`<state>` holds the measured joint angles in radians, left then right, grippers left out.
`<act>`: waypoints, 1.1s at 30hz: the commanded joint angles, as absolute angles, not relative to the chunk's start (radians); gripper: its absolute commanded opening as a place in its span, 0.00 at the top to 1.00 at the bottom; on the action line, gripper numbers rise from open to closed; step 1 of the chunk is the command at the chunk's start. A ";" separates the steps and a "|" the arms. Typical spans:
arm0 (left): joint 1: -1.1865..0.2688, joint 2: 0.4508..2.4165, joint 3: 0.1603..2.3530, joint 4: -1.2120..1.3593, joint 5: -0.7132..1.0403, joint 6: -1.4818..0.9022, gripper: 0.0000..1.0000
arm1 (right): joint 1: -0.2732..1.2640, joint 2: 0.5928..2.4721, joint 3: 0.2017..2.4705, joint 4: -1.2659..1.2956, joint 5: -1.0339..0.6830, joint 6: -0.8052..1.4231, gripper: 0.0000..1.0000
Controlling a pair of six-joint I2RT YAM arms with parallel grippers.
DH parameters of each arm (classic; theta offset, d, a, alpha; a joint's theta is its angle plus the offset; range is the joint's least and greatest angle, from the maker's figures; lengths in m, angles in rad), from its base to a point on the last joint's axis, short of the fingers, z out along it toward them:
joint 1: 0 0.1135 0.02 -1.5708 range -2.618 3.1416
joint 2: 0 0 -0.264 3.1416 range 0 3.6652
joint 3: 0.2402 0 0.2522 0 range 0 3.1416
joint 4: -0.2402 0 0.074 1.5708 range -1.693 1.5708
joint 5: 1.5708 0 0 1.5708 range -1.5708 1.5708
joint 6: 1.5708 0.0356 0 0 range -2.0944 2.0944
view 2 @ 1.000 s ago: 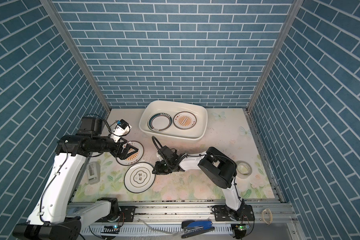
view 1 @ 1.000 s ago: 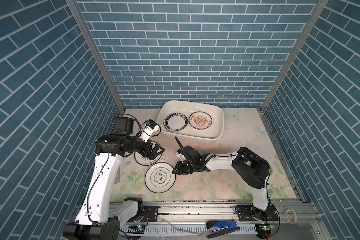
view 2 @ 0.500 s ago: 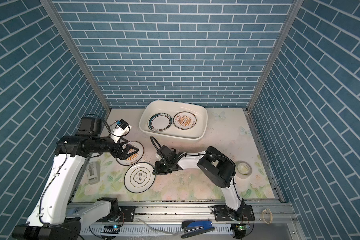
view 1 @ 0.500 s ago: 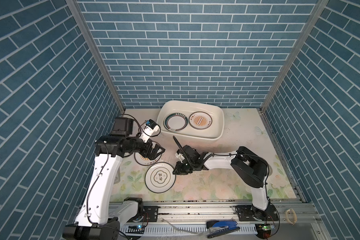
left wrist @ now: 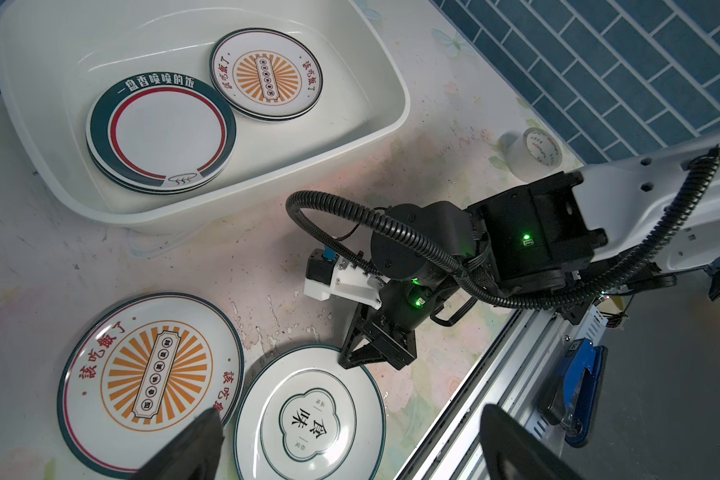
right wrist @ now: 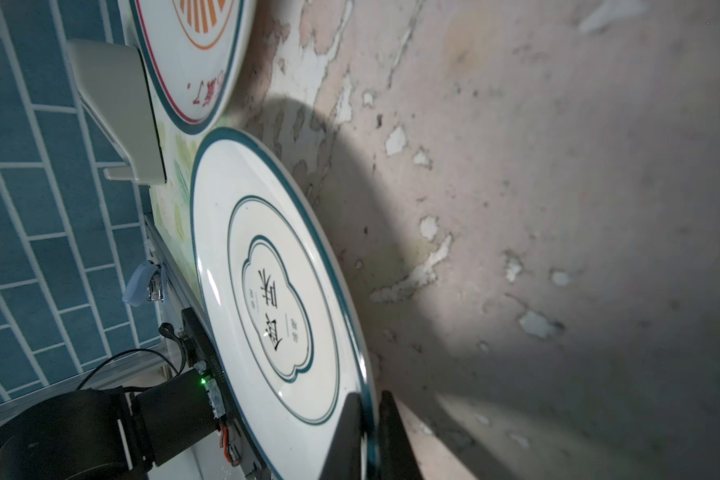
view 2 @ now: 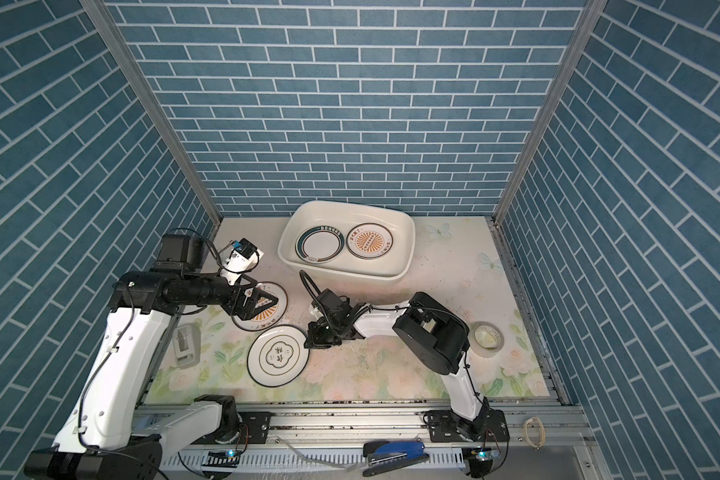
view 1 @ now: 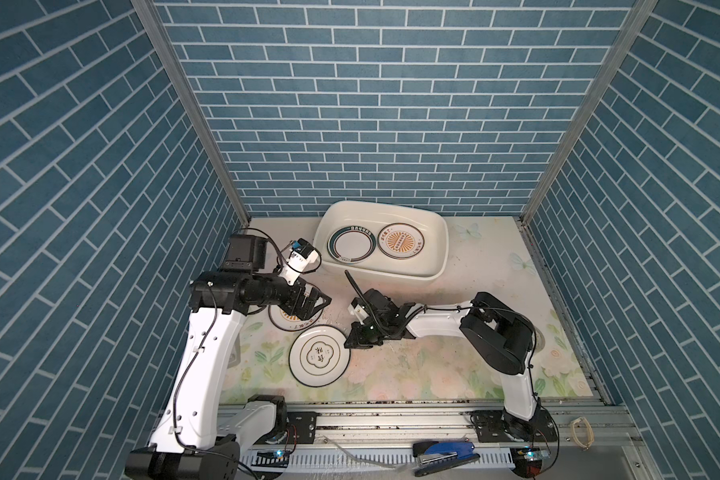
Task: Place the plates into the plastic bin on the countertop
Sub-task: 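Lower the right gripper onto the cloud-emblem plate rim and close it, then lift the cloud-emblem plate with the right gripper while the left gripper approaches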
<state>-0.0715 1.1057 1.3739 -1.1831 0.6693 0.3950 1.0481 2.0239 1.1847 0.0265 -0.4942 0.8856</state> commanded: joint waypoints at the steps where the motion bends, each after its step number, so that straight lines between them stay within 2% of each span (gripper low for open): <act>1: -0.067 1.098 1.368 -1.178 0.689 0.394 0.02 | 1.045 2.060 1.175 -0.033 -0.483 0.861 0.96; 3: -0.067 1.098 1.372 -1.178 0.690 0.393 0.02 | 1.040 2.054 1.165 -0.031 -0.489 0.858 1.00; 12: -0.067 1.112 1.420 -1.163 0.669 0.348 0.00 | 1.003 1.982 1.097 0.042 -0.521 0.865 1.00; 18: -0.067 1.126 1.487 -1.115 0.578 0.258 0.01 | 0.973 1.903 1.071 0.068 -0.552 0.868 1.00; 29: -0.067 1.188 1.600 -1.051 0.433 0.106 0.01 | 0.907 1.757 1.078 -0.038 -0.599 0.819 1.00; 33: -0.067 1.225 1.623 -1.059 0.432 0.089 0.02 | 0.887 1.711 1.083 -0.081 -0.609 0.802 1.00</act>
<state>-0.0711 1.2049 1.6032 -1.0679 0.4572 0.1257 0.8974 1.7679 1.0649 -0.0463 -0.5743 0.8463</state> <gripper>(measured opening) 0.977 0.071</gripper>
